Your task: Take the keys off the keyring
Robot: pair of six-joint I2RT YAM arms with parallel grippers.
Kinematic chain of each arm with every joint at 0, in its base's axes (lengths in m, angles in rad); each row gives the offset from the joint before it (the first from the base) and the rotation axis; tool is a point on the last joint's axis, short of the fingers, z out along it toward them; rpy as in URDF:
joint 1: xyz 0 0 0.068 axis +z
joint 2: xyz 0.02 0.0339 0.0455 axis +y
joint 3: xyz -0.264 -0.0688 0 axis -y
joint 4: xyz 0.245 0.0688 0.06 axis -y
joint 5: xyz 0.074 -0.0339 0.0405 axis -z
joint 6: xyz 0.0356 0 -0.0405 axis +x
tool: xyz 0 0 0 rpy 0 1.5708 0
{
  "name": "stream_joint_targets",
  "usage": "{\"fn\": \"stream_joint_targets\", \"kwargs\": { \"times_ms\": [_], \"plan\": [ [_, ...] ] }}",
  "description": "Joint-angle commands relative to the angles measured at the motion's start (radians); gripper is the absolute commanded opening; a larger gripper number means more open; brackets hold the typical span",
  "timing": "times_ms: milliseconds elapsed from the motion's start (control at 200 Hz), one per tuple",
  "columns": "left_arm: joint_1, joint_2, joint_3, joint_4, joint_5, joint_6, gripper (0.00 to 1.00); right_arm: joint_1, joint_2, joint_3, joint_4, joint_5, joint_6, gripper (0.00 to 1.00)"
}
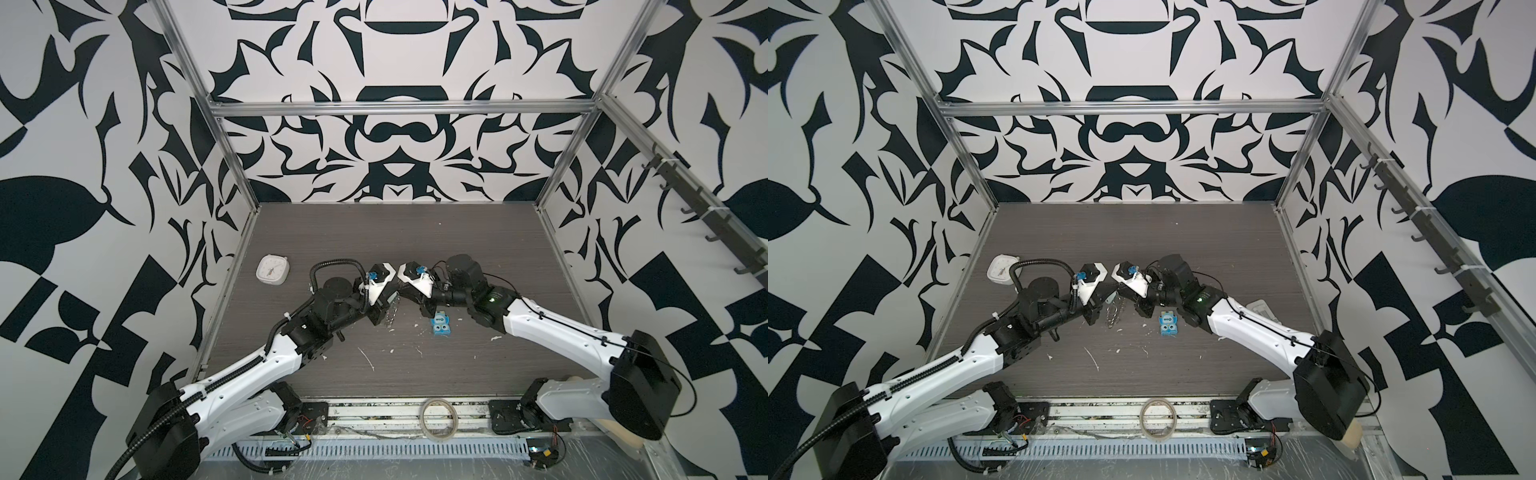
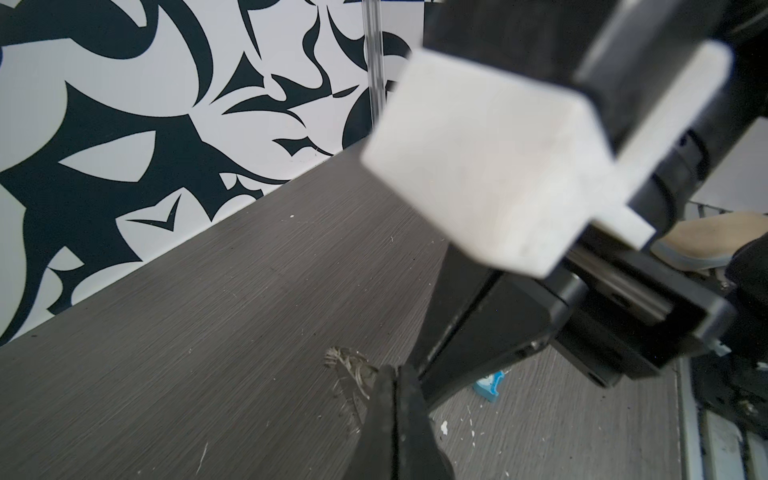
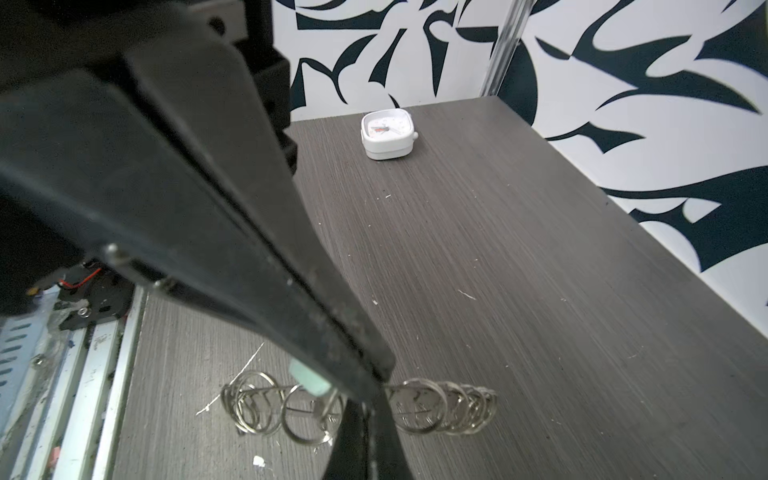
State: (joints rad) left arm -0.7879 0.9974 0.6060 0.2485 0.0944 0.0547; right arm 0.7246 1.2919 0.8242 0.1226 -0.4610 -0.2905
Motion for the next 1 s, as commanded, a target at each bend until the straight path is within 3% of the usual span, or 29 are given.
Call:
{"fn": "stream_joint_targets", "kwargs": {
  "times_ms": [0,400,995],
  "plan": [
    [0.039,-0.028,0.034,-0.020,0.002,-0.097,0.00,-0.009,-0.056,-0.027,0.123,0.070,-0.025,0.00],
    [0.220,0.014,0.022,0.069,0.217,-0.375,0.00,-0.009,-0.106,-0.116,0.311,0.070,-0.059,0.00],
    [0.298,0.155,0.033,0.221,0.353,-0.544,0.00,-0.010,-0.078,-0.175,0.687,0.020,0.025,0.00]
  ]
}}
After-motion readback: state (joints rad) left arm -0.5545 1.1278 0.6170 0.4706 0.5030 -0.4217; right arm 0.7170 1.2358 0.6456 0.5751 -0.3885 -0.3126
